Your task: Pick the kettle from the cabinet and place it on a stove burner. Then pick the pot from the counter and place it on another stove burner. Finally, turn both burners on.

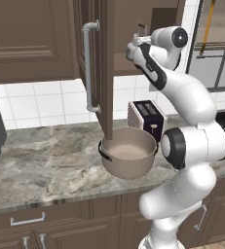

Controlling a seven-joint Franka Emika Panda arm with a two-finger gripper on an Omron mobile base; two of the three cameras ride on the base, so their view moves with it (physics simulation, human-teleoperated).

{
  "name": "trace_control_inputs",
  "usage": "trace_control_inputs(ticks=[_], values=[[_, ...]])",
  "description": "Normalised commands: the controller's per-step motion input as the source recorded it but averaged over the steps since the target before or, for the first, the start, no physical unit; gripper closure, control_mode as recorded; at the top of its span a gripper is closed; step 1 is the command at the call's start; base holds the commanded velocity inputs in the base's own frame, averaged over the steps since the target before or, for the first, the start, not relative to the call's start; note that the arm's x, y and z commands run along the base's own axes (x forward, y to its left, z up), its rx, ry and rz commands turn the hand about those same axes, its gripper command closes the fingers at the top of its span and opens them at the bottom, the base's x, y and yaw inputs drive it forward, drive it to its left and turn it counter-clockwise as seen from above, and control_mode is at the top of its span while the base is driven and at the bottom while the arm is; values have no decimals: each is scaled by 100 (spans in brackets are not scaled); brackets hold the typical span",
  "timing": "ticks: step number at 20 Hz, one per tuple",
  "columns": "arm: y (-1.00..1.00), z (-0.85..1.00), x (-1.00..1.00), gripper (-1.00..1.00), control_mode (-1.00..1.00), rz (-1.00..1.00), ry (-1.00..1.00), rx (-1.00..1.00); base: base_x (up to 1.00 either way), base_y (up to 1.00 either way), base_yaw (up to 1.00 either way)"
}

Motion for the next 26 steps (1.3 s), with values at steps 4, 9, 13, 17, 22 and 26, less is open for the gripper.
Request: trace_control_inputs(ticks=[4,9,13,17,22,26], values=[[0,0,26,-100,-100,-7,0,0,0,0,0],[0,0,28,-100,-100,-4,0,0,0,0,0],[0,0,10,-100,-100,0,0,0,0,0,0],[0,0,3,-100,-100,0,0,0,0,0,0],[0,0,0,-100,-100,0,0,0,0,0,0],[0,0,7,-100,-100,0,0,0,0,0,0]])
